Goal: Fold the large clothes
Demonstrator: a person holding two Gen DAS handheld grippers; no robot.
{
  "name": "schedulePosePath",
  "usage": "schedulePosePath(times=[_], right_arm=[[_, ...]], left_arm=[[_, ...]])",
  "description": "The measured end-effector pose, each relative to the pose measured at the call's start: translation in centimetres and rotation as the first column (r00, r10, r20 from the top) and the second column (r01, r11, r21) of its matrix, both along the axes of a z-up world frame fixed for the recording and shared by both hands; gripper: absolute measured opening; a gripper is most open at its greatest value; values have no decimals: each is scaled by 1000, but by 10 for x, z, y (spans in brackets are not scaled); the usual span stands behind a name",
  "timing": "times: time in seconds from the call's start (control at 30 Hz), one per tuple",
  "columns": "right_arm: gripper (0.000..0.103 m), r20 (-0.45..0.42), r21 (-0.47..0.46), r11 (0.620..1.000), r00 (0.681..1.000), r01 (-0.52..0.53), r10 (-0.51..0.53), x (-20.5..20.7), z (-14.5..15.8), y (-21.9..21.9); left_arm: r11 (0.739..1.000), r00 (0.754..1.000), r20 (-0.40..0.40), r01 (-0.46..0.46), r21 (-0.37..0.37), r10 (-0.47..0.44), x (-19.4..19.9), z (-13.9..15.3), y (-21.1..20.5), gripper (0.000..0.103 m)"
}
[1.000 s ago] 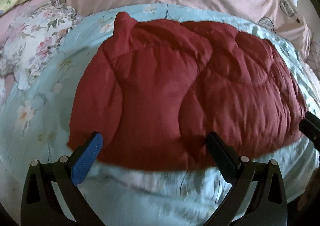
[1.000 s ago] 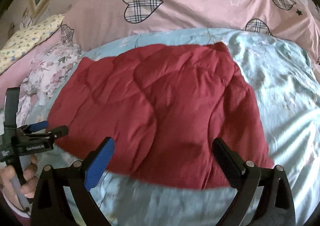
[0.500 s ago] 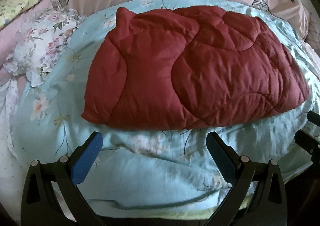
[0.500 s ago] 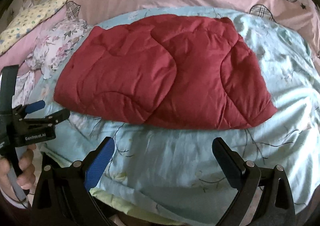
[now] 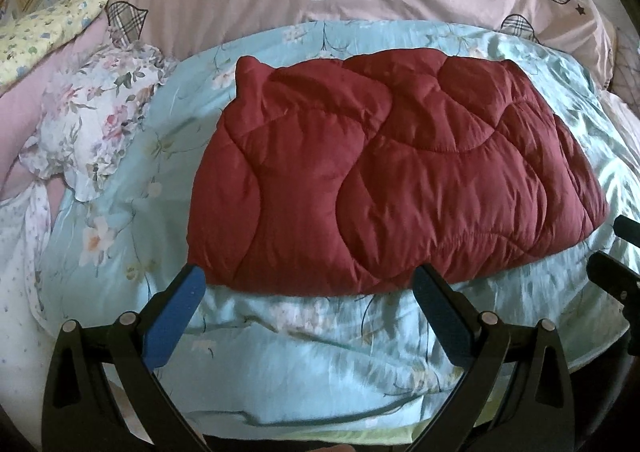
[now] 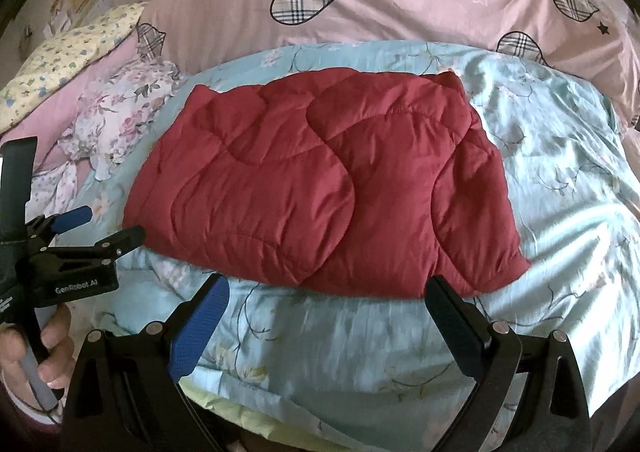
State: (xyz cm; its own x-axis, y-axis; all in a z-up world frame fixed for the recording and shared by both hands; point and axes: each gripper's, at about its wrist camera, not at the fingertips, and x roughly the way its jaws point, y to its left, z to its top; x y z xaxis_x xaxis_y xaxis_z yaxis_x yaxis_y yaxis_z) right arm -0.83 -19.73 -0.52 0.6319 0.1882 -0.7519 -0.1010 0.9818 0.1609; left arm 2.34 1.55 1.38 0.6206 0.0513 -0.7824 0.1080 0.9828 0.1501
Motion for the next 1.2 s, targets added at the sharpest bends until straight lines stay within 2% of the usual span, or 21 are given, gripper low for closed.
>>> schedulePosePath(times=[0.43, 1.2], right_arm=[[99, -47, -1, 1000, 999, 15, -15, 25, -14, 1], [99, -58, -7, 1000, 998, 11, -11, 42, -15, 3]], left_arm=[[1000, 1000, -27, -8, 2, 8, 21, -12, -7, 103], [1000, 999, -29, -19, -5, 19, 33, -13, -3, 103]])
